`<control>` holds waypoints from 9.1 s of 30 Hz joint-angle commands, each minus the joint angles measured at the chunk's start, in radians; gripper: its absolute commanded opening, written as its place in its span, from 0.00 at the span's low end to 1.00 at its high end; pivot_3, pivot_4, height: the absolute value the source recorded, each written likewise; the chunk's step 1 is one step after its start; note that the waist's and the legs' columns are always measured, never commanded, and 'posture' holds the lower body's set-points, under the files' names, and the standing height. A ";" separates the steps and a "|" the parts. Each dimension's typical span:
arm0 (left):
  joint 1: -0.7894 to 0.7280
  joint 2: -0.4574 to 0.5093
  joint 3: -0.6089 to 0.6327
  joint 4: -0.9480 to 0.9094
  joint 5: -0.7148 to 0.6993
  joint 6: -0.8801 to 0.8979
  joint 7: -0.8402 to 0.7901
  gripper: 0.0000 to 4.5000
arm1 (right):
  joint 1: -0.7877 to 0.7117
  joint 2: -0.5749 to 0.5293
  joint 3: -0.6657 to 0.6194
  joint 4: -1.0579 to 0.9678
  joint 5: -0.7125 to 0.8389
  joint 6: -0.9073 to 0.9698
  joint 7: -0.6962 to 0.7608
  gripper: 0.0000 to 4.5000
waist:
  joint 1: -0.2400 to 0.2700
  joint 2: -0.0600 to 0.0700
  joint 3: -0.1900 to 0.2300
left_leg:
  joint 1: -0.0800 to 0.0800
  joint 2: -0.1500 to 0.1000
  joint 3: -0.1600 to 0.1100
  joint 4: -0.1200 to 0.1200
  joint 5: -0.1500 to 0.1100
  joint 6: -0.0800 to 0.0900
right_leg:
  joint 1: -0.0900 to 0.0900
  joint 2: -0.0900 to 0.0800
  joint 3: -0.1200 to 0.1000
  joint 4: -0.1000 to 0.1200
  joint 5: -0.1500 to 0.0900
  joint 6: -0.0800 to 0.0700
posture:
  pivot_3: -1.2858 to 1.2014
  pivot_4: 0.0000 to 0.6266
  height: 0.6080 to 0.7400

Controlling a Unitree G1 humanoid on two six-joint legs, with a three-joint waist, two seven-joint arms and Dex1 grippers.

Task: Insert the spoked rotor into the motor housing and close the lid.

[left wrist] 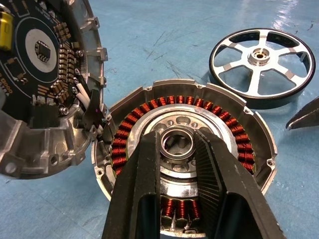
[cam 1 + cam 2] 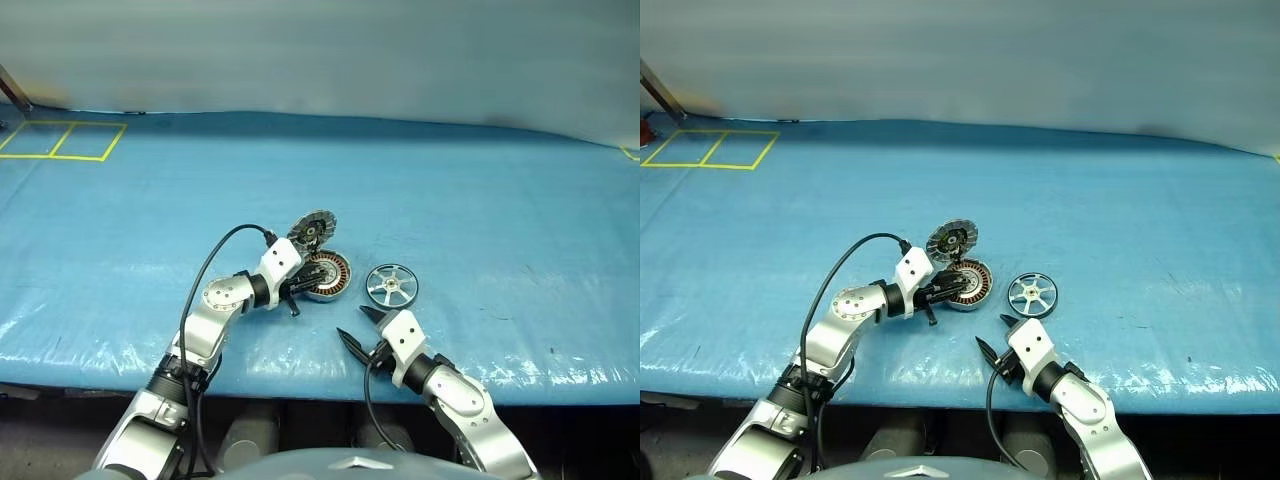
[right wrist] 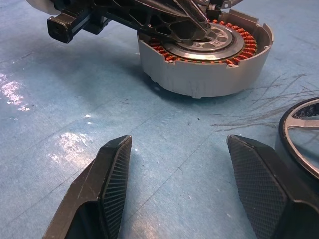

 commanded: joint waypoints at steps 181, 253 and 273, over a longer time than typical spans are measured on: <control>0.038 -0.018 0.112 -0.108 -0.212 0.108 -0.085 0.00 | 0.006 -0.006 -0.026 -0.044 0.030 -0.004 -0.001 0.72 | -0.008 0.000 0.000 | -0.001 0.000 0.001 0.000 0.000 0.000 | 0.000 0.000 0.001 0.001 0.000 0.000 | 0.52 0.24 1.00; 0.333 0.069 0.157 -0.301 -0.209 -0.085 -0.001 0.00 | -0.504 0.065 0.226 0.268 -0.273 0.525 -0.166 0.00 | -0.008 0.000 -0.008 | 0.006 0.002 0.001 -0.003 0.001 -0.001 | 0.002 0.002 0.002 0.000 -0.002 -0.011 | 0.52 0.24 1.00; 0.300 0.069 0.150 -0.283 -0.207 -0.075 0.007 0.00 | -0.409 0.177 0.042 0.194 -0.130 0.817 -0.150 0.00 | 0.007 -0.002 -0.018 | 0.011 0.000 -0.004 -0.007 -0.003 -0.007 | 0.011 -0.007 0.000 -0.004 -0.006 -0.010 | 0.52 0.24 1.00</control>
